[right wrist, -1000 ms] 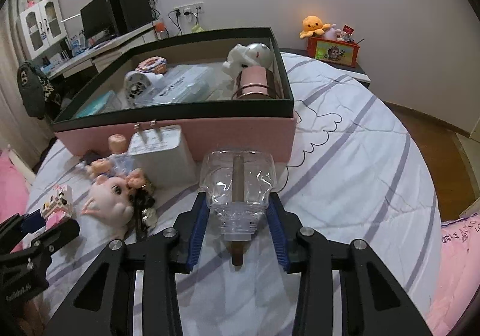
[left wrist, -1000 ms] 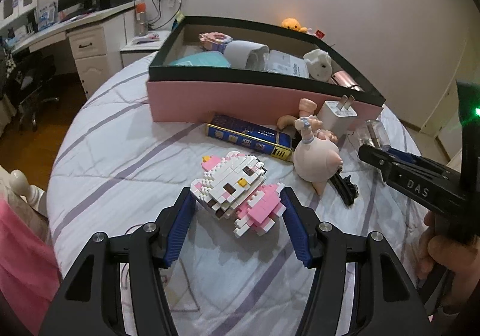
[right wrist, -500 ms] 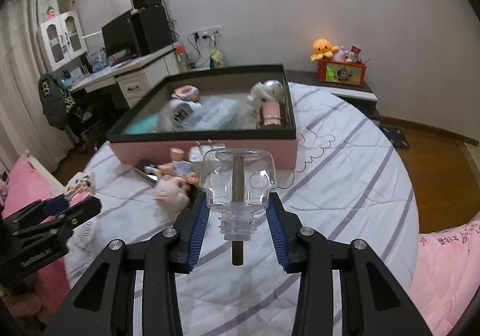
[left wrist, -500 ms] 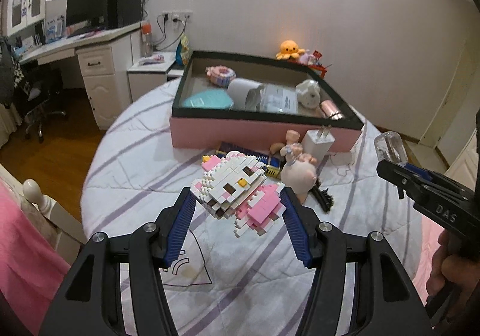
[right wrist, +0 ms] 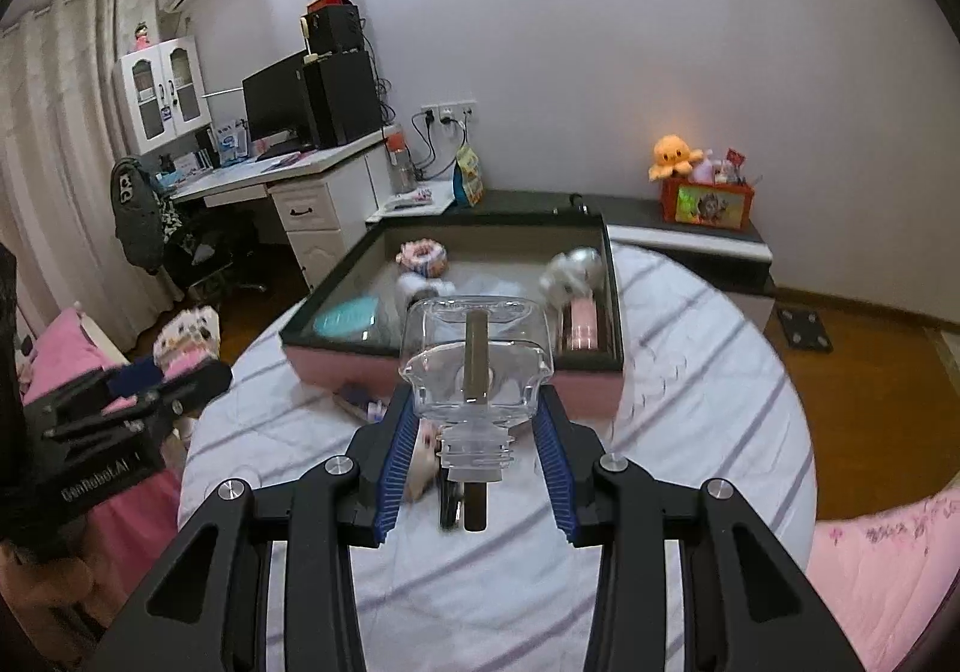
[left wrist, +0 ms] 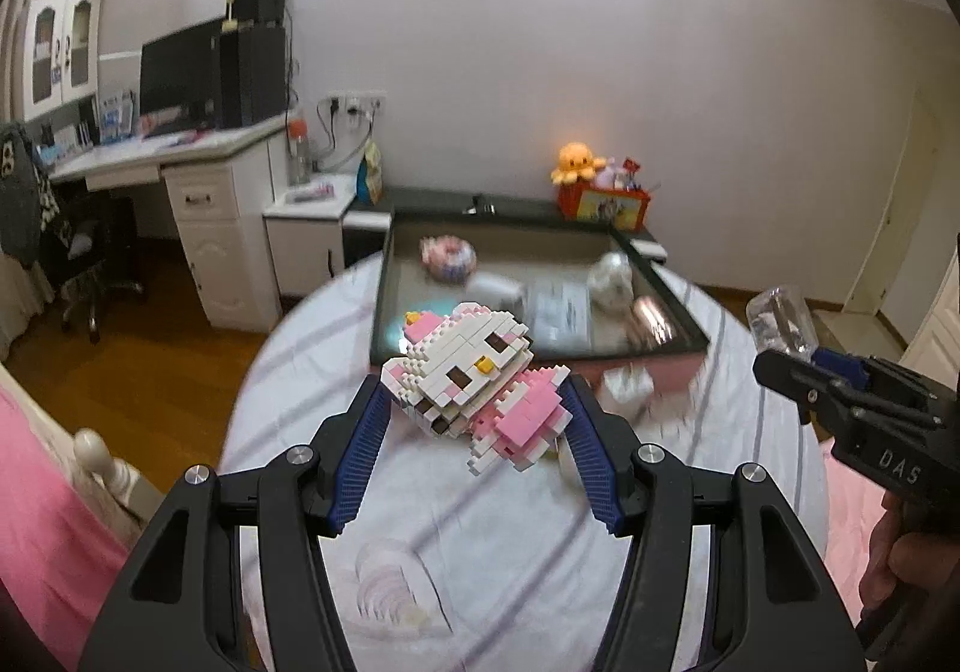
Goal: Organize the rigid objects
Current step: 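Lower the Hello Kitty figure and glass bottle into the pink box, open both tools, then move both tools back toward the items beside the pink box, then grasp the blue box with left tool while right tool grasps white plug adapter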
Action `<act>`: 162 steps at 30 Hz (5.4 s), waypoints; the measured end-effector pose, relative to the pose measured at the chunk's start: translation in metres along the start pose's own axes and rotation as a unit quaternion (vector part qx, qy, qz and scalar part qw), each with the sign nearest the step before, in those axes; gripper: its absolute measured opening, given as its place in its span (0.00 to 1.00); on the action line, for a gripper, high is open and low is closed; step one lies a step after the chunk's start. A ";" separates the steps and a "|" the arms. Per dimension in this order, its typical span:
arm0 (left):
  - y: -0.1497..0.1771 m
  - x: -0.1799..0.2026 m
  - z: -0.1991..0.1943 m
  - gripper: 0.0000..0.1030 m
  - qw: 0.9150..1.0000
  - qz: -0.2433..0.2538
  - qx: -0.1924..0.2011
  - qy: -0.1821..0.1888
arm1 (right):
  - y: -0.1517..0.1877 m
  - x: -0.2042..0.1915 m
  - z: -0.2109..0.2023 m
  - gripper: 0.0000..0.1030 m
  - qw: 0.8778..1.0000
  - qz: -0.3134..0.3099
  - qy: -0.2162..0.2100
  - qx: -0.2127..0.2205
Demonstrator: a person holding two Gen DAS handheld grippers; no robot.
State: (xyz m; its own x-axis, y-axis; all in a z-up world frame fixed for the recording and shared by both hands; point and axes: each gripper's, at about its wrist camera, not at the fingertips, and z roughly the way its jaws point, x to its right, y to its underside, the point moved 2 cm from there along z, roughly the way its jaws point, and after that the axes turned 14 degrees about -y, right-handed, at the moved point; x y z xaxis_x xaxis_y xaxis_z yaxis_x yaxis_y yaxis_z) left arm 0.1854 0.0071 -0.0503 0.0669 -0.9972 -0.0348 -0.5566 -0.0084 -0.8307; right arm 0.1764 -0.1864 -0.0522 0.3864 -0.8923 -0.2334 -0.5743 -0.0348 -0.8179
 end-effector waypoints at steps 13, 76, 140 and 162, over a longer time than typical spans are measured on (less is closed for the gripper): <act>-0.083 0.009 0.089 0.58 1.000 0.011 0.019 -0.003 | -0.082 0.035 0.088 0.39 1.000 -0.011 0.008 -0.020; 0.022 -0.009 -0.101 1.00 0.997 -0.025 0.067 -0.042 | 0.042 -0.041 -0.101 1.00 0.995 0.045 0.032 0.083; 0.063 0.008 0.007 1.00 0.998 -0.006 -0.035 -0.048 | 0.062 0.006 -0.017 1.00 0.997 0.062 0.049 -0.007; 0.060 0.034 0.109 1.00 0.993 0.039 -0.107 -0.033 | 0.034 0.052 0.120 0.71 0.993 0.076 -0.008 -0.086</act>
State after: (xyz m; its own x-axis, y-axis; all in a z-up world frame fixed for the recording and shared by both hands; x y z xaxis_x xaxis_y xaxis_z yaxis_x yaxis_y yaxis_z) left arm 0.2450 -0.0193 -0.1617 0.0671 -0.9882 -0.1374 -0.7246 0.0464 -0.6876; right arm 0.2636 -0.1793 -0.1556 0.2961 -0.8860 -0.3568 -0.7415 0.0223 -0.6706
